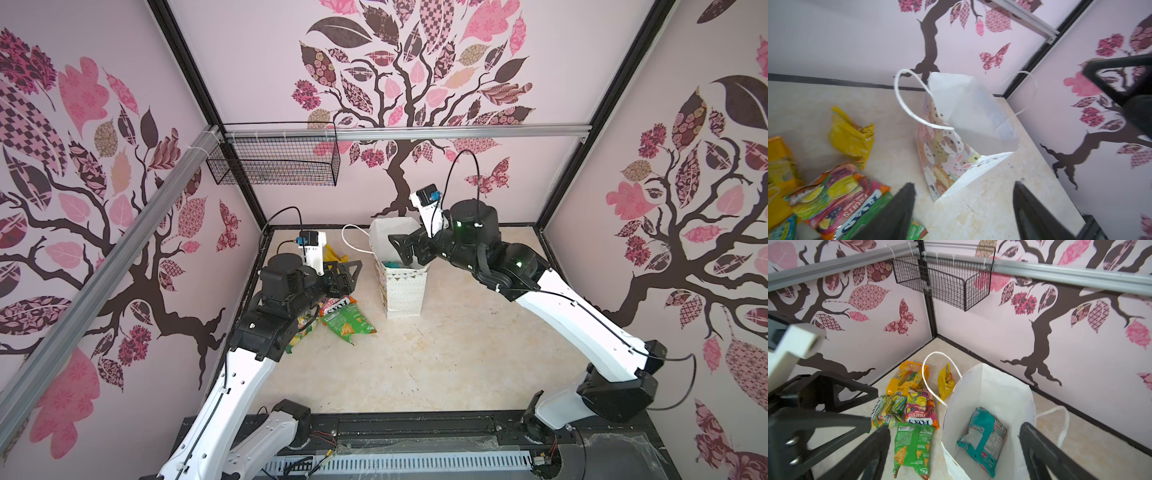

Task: Take the snacks out of the paper bag
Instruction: 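Raise the left gripper toward the bag rim while the right moves over the bag, then reach the right gripper down into the paper bag toward the teal packet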

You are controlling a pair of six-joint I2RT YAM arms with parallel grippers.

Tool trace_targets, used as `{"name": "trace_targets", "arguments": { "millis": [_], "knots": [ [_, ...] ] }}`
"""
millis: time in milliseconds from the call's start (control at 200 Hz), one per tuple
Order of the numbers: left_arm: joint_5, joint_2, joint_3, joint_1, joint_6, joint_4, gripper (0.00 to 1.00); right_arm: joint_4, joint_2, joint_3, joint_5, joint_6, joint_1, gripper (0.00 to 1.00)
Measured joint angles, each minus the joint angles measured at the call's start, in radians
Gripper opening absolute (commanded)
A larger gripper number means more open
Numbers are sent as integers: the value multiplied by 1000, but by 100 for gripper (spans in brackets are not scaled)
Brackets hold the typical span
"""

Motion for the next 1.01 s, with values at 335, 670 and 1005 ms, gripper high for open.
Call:
{"name": "trace_targets", "arguments": {
  "millis": [335,670,1005],
  "knots": [
    [97,-3,158,-109,68,-86,91,-274,344,490,16,109,-28,100],
    [133,-17,214,-132,136,-172,95,-405,504,596,15,199,-75,100],
    [131,-43,223,-132,196,-224,97,-452,631,621,14,246,-100,100]
  ]
}}
